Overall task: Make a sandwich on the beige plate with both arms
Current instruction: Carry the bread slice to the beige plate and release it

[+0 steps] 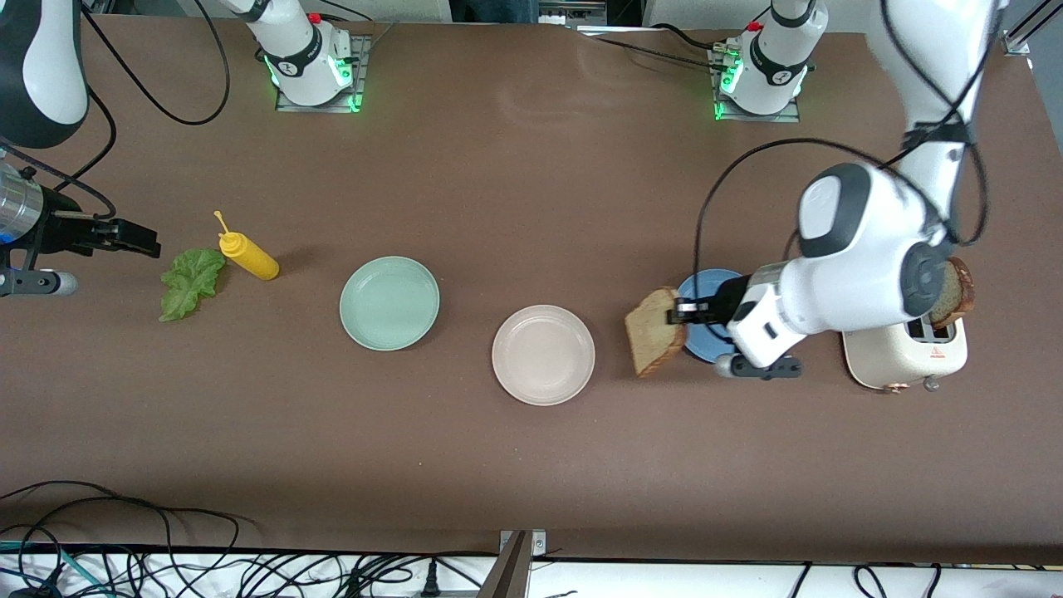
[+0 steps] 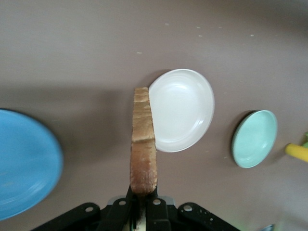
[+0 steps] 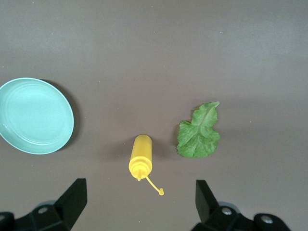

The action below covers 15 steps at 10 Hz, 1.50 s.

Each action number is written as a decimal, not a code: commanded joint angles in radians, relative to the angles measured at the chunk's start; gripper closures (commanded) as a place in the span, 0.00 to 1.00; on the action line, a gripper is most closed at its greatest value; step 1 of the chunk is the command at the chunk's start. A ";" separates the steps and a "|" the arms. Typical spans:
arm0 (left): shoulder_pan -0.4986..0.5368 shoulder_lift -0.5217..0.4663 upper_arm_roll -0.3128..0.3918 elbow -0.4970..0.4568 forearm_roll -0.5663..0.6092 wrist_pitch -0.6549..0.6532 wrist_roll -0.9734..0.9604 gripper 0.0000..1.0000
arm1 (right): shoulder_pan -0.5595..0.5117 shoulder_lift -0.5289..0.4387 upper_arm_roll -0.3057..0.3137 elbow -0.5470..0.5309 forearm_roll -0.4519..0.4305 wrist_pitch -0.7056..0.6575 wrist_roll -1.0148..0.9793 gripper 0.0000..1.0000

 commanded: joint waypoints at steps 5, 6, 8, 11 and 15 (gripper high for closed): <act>-0.076 0.224 0.005 0.046 -0.491 0.140 0.284 1.00 | -0.006 -0.005 -0.001 0.007 0.020 -0.006 -0.002 0.00; -0.078 0.255 0.005 0.044 -0.550 0.140 0.395 1.00 | -0.006 -0.005 -0.001 0.007 0.020 -0.004 -0.004 0.00; -0.096 0.307 0.005 0.038 -0.636 0.140 0.567 1.00 | -0.004 -0.005 -0.001 0.007 0.020 -0.006 -0.002 0.00; -0.079 0.350 0.005 0.032 -0.670 0.139 0.753 0.01 | -0.004 -0.005 -0.001 0.007 0.020 -0.006 -0.004 0.00; -0.061 0.336 0.014 0.026 -0.653 0.133 0.778 0.00 | -0.004 -0.005 -0.001 0.007 0.020 -0.006 -0.002 0.00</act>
